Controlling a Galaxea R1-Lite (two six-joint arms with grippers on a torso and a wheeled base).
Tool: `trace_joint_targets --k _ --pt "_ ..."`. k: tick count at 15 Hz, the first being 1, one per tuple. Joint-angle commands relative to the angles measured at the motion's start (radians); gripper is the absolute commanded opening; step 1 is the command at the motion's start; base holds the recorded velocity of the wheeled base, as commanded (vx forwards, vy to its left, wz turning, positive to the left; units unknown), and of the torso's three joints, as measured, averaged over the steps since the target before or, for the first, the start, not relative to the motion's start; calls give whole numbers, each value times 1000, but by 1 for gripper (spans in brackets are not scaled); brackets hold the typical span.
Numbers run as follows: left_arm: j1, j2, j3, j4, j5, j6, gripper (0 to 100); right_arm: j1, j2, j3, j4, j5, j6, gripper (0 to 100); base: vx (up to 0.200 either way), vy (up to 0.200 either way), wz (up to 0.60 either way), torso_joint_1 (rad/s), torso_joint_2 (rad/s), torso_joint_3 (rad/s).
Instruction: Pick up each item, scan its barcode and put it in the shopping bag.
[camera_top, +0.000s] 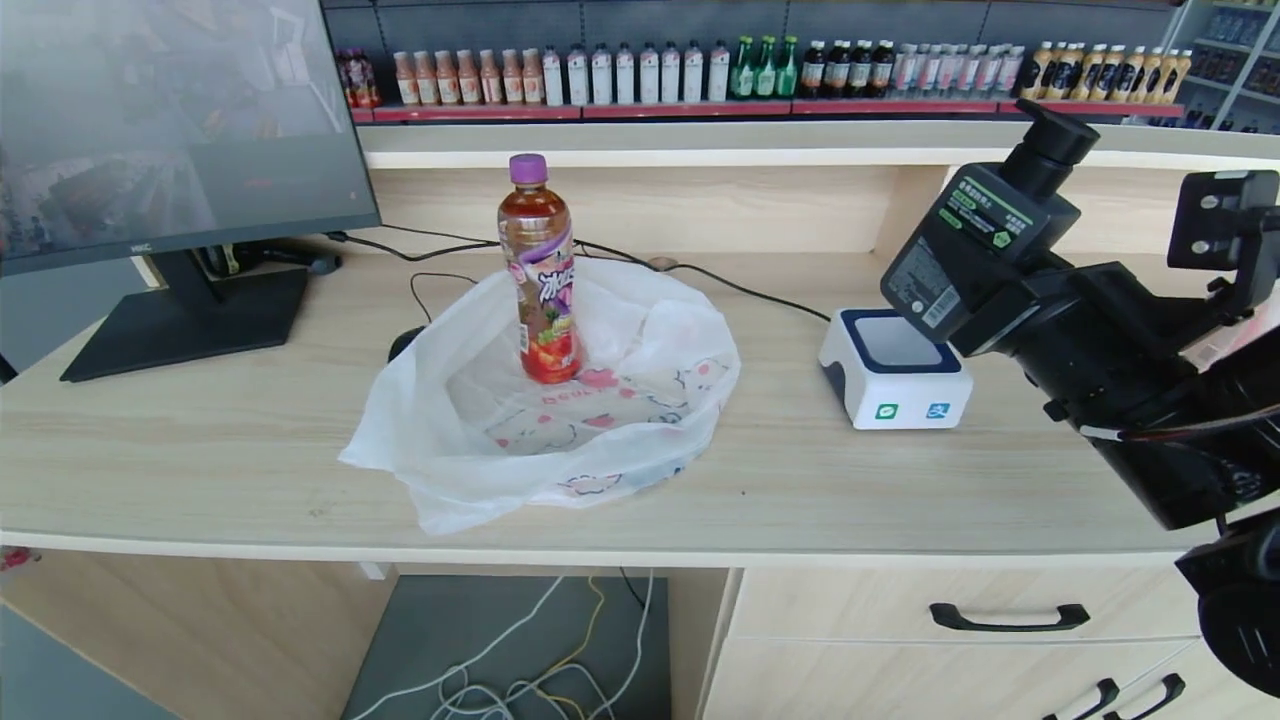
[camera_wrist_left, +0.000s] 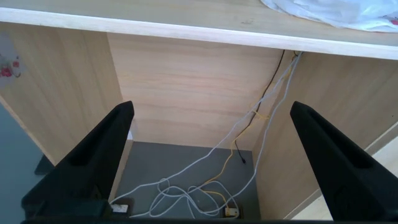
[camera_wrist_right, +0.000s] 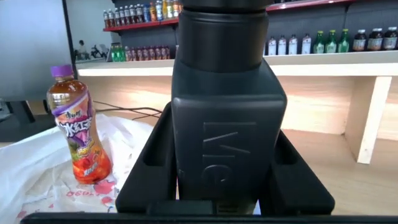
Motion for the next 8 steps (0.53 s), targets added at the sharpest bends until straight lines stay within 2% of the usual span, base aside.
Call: trace_joint_targets --k 1,8 --pt "0 0 0 0 0 -1 100 0 9 2 -1 4 0 0 0 200 0 7 2 2" --pt "0 0 0 0 0 -1 100 0 28 -6 -1 4 -2 0 0 200 0 2 2 1"
